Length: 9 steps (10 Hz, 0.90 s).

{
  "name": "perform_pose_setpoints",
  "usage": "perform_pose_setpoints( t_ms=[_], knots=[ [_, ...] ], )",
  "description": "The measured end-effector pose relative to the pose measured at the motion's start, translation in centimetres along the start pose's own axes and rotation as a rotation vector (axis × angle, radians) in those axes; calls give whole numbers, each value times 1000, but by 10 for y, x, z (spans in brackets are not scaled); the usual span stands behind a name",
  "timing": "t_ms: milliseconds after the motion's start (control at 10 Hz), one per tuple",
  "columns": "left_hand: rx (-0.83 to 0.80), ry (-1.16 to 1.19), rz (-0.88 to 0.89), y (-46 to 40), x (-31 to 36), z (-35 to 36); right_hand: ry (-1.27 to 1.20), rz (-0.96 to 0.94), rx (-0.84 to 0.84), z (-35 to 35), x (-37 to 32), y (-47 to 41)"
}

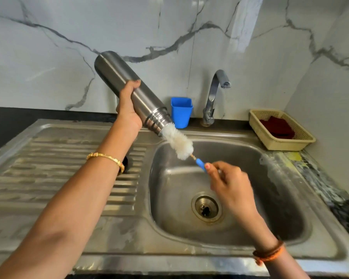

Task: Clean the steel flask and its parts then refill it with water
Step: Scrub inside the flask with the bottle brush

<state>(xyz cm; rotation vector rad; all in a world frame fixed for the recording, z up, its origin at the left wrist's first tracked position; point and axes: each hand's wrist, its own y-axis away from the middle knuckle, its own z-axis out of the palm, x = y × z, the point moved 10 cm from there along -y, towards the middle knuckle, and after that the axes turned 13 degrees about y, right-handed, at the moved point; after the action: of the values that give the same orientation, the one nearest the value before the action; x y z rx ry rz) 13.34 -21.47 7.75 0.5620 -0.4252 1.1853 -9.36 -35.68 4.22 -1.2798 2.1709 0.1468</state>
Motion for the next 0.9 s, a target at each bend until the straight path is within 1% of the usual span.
perform_pose_setpoints(
  t_ms=[100,200,300,400,500,600,700,800,900],
  knots=[
    [26,35,13,-3,4,-3,509,-142,378,-17,-27,10],
    [4,-2,7,-10,6,-7,-106,-14,-38,15,-1,10],
    [-2,72,27,-18,16,-8,-885,470,-671,61,9,43],
    [16,58,24,-21,18,-3,-708,425,-478,51,28,27],
    [34,17,39,-17,14,-5,205,19,118,1,14,4],
    [61,36,54,-15,12,-9,465,-150,412,-18,-6,21],
    [28,33,39,-18,10,-9,-242,21,-59,15,16,18],
    [-15,43,23,-17,8,-3,-965,562,-714,75,25,49],
    [-22,-4,42,-16,9,2,-759,459,-540,65,40,29]
  ],
)
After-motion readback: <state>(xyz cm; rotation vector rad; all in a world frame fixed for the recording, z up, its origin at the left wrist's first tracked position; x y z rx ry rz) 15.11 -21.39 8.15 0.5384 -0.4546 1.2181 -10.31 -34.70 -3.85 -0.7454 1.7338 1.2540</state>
